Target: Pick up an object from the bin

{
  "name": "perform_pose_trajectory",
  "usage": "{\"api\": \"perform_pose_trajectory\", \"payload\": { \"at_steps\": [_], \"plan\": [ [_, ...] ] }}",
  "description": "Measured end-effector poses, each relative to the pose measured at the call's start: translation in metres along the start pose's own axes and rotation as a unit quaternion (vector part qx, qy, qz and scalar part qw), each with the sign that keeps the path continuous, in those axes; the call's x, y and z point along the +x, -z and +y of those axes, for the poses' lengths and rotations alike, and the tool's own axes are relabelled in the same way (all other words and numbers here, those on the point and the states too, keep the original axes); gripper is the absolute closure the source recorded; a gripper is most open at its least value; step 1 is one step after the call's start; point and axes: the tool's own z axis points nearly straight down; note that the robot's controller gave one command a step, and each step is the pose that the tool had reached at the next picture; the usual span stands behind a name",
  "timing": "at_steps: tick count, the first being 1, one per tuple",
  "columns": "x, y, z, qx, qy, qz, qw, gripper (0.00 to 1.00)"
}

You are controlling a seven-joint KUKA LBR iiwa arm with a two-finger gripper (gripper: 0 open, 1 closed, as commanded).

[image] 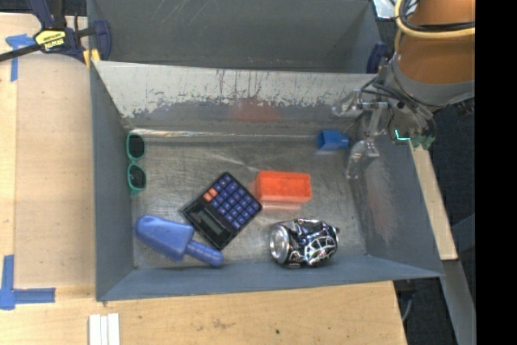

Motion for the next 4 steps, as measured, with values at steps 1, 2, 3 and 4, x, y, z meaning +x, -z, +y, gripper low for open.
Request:
{"api": "perform_pose_trajectory", "payload": {
  "at_steps": [1,2,3,4],
  "plan": [
    [-0.002,0.005,0.000,0.001,0.001,-0.0042,1.0000,0.00],
    [-0.005,-0.060,0.066,0.001,0.024,-0.0066,0.9997,0.00],
    [0.002,-0.104,0.109,-0.001,0.029,-0.0011,0.9996,0.00],
    [-0.010,-0.121,0.068,0.000,0.054,-0.0035,0.9985,0.00]
  ]
}}
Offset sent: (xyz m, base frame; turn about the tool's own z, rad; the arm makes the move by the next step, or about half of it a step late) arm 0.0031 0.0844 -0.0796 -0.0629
